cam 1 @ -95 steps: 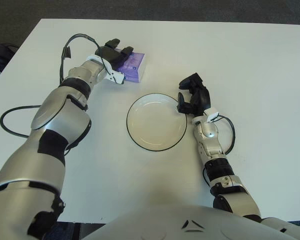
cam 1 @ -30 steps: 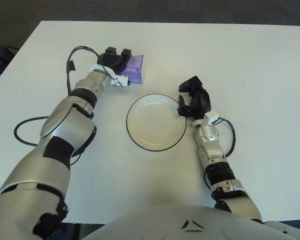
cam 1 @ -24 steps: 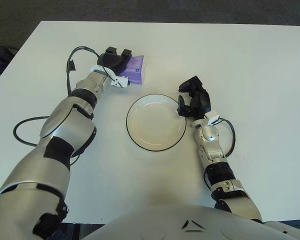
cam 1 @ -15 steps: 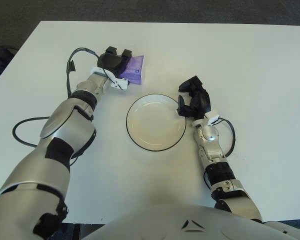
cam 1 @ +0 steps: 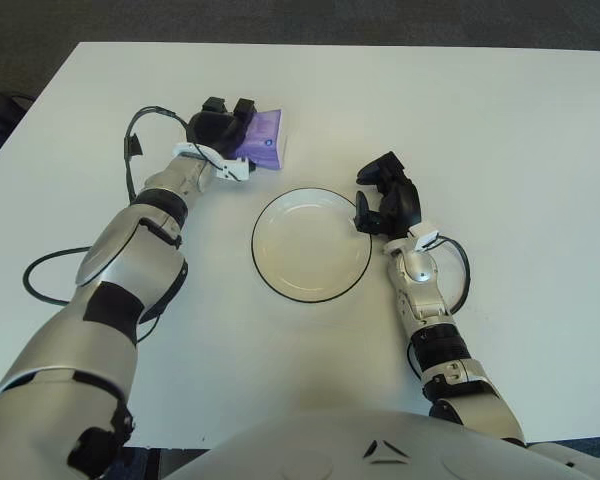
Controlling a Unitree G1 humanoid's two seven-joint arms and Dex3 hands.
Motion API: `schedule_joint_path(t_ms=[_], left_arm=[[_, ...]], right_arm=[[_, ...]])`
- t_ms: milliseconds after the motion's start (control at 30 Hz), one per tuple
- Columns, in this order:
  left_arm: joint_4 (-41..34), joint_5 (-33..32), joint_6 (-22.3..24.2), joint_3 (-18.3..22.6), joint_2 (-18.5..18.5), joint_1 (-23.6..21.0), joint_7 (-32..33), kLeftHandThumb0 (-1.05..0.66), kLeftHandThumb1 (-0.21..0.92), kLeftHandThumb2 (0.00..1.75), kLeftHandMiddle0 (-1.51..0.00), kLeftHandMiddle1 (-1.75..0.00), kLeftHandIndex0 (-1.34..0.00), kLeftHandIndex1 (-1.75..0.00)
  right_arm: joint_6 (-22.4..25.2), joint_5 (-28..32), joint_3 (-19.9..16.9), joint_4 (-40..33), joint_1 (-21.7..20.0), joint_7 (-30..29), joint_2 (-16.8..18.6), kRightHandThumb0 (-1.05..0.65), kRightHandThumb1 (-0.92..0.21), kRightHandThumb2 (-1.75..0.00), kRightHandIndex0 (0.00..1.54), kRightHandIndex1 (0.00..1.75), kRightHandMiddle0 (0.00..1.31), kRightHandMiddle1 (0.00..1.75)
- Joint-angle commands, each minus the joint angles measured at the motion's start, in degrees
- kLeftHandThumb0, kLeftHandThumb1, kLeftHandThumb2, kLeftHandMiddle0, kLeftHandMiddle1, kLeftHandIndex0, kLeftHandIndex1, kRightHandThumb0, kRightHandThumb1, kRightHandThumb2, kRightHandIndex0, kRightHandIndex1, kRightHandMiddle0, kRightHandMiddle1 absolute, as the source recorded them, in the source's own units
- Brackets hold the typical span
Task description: Put the tissue paper into the plate.
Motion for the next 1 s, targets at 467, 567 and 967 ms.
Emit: schedule_joint_path(t_ms=[467,567,967], left_arm=[[-0.58,-3.67,-6.94,7.06,4.14,-0.26,0.01,-0.47,0.34,1.28,-1.12,-1.75,-0.59,-1.75],[-0.91,-3.90,-7.66,7.91,4.78,-0.89,-0.15,-0.46,0.36,1.25,-1.11,-1.75,-0.57,-1.75],[-2.39,-3.74,-10.67,9.75,6.37,-2.06,-0.26,-0.45,0.37,1.24,-1.09,-1.75,-0.57,-1.75]], right_arm=[[1.06,1.39,-0.91,6.82,6.05,0.26,0.74,-0.01,-0.41,-1.15,0.60,1.70,0.40,1.58],[1.43,1.27,-0.85,6.85,5.98,0.16,0.76,-0.01,-0.41,-1.15,0.60,1.69,0.40,1.58],[2.05,0.31,-0.53,6.64,5.79,-0.37,0.45,-0.01,-0.41,-1.15,0.60,1.70,0.40,1.58]])
